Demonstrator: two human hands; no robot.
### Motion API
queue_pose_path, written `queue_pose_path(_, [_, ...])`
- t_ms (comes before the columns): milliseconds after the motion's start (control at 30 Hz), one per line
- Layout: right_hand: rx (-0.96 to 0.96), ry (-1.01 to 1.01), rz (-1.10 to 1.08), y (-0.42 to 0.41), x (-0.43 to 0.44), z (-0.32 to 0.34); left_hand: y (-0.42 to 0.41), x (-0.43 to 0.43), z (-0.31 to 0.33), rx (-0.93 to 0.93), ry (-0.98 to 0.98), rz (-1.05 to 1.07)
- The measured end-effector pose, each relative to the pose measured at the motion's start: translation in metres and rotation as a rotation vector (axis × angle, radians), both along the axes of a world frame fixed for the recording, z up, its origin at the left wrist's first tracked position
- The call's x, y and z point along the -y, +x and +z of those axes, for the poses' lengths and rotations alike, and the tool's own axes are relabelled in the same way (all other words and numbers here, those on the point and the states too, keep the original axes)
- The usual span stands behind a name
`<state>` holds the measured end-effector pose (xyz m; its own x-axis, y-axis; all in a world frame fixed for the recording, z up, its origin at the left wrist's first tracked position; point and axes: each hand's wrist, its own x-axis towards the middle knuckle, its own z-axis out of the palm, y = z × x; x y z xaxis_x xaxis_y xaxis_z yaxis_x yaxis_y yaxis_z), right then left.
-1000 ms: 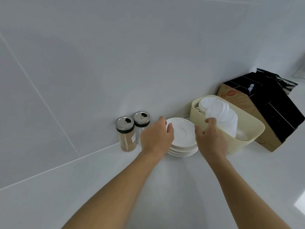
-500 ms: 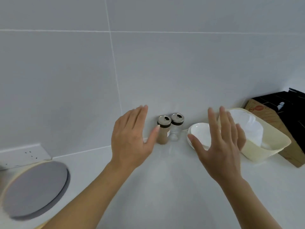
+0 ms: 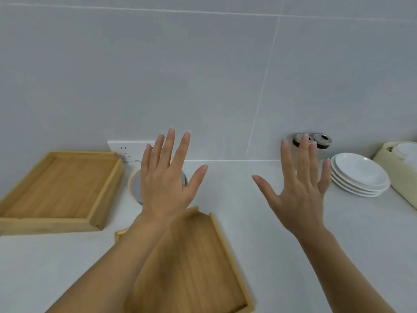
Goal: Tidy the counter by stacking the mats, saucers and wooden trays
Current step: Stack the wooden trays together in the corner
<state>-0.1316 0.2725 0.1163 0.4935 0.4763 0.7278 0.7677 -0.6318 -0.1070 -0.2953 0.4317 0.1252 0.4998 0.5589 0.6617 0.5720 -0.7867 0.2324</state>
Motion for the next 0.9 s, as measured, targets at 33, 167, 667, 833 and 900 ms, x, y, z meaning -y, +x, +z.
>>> queue_pose_path(33, [-0.002, -0.011, 0.010, -0.010, -0.004, -0.002, -0.014, -0.002, -0.002, -0.006, -0.009, 0.015])
queue_pose_path(167, [-0.017, -0.046, 0.043, -0.052, -0.017, -0.011, -0.069, -0.011, -0.012, -0.021, -0.038, 0.071])
queue_pose_path(667, [-0.210, -0.196, 0.053, -0.121, 0.001, -0.059, -0.171, -0.002, -0.072, -0.056, -0.273, 0.142])
queue_pose_path(833, [-0.369, -0.364, 0.001, -0.121, 0.017, -0.080, -0.173, 0.014, -0.087, -0.106, -0.578, 0.237])
queue_pose_path(900, [-0.513, -0.480, -0.023, -0.118, 0.024, -0.087, -0.175, 0.018, -0.092, -0.183, -0.630, 0.250])
